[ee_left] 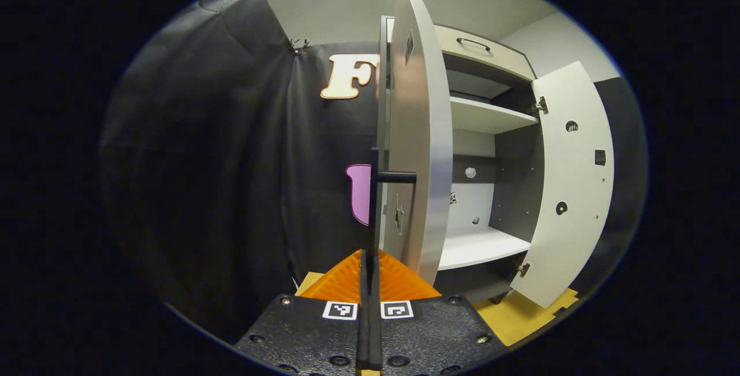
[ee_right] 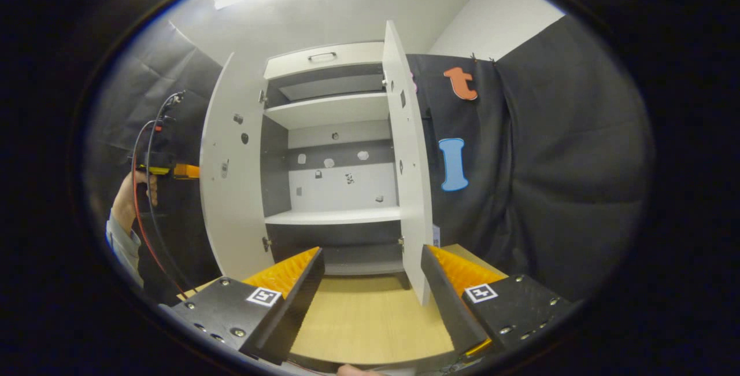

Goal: Open the right door of the double-door shoe cabinet with the right hand, and open the left door with the left hand.

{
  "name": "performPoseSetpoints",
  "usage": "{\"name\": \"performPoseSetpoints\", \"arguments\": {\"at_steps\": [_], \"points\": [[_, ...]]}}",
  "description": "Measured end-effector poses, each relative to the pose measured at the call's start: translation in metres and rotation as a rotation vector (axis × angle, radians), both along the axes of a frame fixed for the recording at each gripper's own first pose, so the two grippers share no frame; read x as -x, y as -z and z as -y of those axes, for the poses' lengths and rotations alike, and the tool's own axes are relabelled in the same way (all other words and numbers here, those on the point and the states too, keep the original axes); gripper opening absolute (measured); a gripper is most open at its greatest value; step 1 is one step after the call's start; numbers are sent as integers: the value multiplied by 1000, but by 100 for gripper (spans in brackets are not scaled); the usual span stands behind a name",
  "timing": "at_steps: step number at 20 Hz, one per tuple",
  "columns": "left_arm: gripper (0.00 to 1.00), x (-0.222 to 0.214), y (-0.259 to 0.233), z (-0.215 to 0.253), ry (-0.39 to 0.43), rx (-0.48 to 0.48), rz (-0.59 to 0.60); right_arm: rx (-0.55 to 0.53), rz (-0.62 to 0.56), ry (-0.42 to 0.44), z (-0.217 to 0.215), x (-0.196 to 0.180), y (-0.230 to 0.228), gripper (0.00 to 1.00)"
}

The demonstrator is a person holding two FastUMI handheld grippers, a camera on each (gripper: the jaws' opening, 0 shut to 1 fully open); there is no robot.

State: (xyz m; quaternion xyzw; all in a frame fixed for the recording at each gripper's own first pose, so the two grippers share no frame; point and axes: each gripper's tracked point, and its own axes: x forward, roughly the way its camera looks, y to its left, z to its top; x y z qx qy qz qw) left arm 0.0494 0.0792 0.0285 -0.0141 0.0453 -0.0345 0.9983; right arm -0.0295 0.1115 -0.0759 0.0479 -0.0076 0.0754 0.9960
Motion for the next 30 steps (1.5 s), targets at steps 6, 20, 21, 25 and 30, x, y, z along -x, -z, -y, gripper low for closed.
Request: {"name": "performPoseSetpoints", "arguments": {"at_steps": [6, 20, 21, 25, 30], "points": [[1, 29, 0, 4, 2, 22, 11, -9, -35, 9, 2, -7, 10, 99], [96, 116, 16, 38, -62, 33, 15, 16, -45, 84, 0, -18, -4, 96], [96, 122, 14, 43, -63, 19, 33, 6, -40, 79, -3, -19, -7, 99], [96, 145, 0, 71, -35, 3, 106, -28, -11, 76, -5, -17, -30, 99], [96, 165, 14, 100, -8, 33, 102, -8, 33, 54, -12, -9, -47, 99]]}}
